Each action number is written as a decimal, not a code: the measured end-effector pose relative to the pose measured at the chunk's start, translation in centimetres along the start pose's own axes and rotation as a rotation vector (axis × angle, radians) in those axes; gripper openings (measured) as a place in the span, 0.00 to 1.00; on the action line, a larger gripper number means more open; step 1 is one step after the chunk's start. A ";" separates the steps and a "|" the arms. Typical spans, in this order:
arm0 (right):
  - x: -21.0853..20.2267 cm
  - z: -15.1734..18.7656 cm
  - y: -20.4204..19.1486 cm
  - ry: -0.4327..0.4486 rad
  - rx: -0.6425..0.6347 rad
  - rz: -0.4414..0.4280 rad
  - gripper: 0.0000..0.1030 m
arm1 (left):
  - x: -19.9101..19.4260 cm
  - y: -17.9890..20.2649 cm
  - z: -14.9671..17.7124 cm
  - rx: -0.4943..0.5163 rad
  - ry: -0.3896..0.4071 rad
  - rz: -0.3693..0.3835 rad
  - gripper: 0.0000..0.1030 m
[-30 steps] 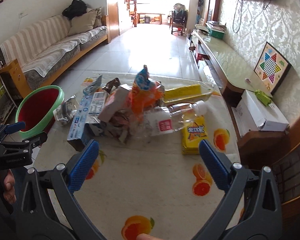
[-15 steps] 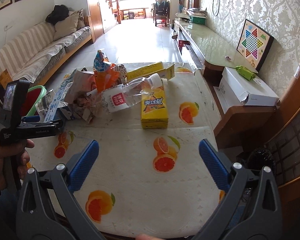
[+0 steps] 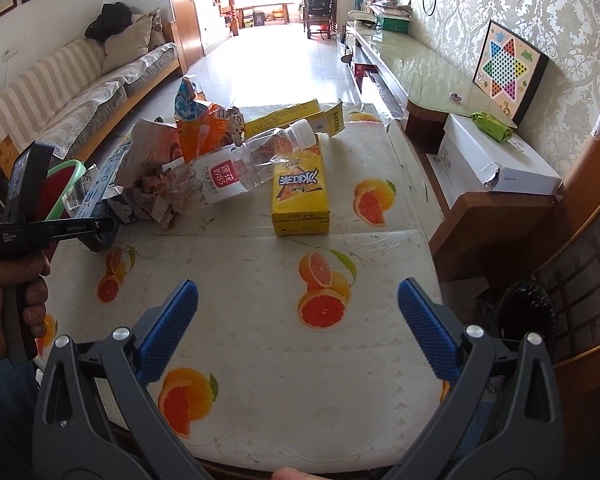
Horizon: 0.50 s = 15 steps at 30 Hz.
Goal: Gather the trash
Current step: 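Grasp the white toothpaste box with the left gripper, then grasp the clear water bottle with the right gripper while the left gripper holds the toothpaste box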
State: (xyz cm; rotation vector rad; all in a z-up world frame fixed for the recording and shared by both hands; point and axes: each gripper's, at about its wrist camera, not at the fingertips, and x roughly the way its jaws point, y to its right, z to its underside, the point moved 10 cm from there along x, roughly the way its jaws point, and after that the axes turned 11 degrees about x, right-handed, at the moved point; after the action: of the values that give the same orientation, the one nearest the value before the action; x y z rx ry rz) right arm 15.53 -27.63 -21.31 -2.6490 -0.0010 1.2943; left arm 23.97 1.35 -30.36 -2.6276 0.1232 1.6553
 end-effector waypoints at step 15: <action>3.9 -1.4 -5.4 -0.077 0.143 -0.139 0.96 | -6.1 -0.3 1.3 0.054 0.114 0.012 0.32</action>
State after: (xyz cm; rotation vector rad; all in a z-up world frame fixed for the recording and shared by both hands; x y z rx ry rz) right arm 19.47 -22.23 -22.65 -2.4323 -0.0977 1.2986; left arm 20.20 2.09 -25.43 -2.6853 0.1848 1.4834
